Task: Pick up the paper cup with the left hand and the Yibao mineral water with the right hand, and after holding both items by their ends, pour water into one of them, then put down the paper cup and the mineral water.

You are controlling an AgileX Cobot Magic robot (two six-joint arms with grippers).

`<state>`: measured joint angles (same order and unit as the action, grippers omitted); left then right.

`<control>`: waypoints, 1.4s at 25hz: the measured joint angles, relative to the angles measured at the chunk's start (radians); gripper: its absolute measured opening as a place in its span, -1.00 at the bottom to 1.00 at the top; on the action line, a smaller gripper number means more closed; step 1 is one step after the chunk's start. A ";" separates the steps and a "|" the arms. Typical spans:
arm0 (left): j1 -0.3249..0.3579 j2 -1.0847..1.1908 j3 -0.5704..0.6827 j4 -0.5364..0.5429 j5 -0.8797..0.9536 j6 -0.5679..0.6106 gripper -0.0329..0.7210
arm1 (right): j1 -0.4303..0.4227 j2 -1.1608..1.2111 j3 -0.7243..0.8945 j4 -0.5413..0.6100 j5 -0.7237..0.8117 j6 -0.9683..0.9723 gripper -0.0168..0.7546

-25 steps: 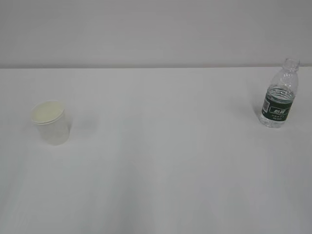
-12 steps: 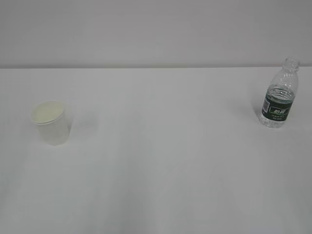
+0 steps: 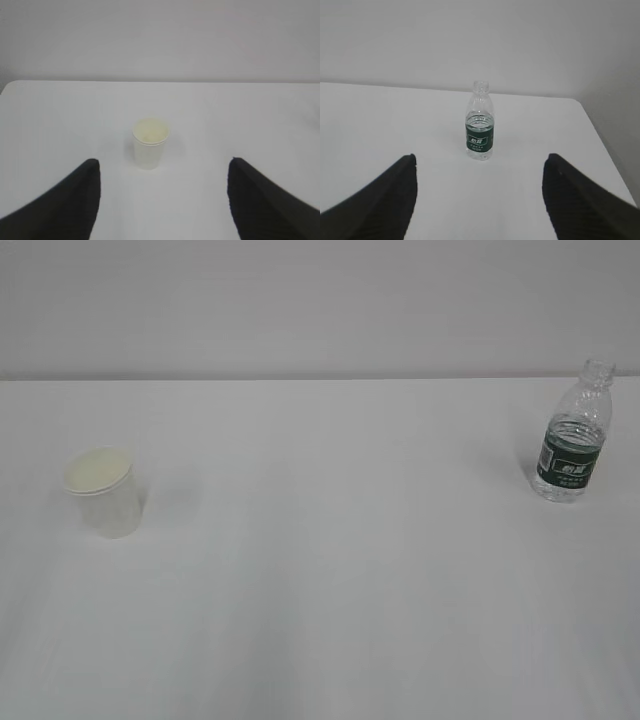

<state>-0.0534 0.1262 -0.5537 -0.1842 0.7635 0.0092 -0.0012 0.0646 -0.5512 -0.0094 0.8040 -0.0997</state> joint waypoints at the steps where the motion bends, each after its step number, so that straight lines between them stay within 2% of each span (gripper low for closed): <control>1: 0.000 0.008 0.000 0.000 -0.005 0.002 0.58 | 0.000 0.008 0.000 0.009 0.000 -0.014 0.58; 6: 0.000 0.035 0.000 0.000 -0.033 0.027 0.58 | 0.000 0.040 0.000 0.065 -0.004 -0.075 0.58; 26: 0.000 0.037 0.000 0.016 -0.039 0.051 0.58 | 0.000 0.049 0.145 0.124 -0.097 -0.106 0.58; 35: 0.000 0.037 0.000 0.016 -0.041 0.051 0.58 | 0.000 0.107 0.153 0.145 -0.132 -0.133 0.58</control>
<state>-0.0534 0.1636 -0.5532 -0.1686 0.7229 0.0599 -0.0012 0.1718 -0.3987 0.1358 0.6719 -0.2329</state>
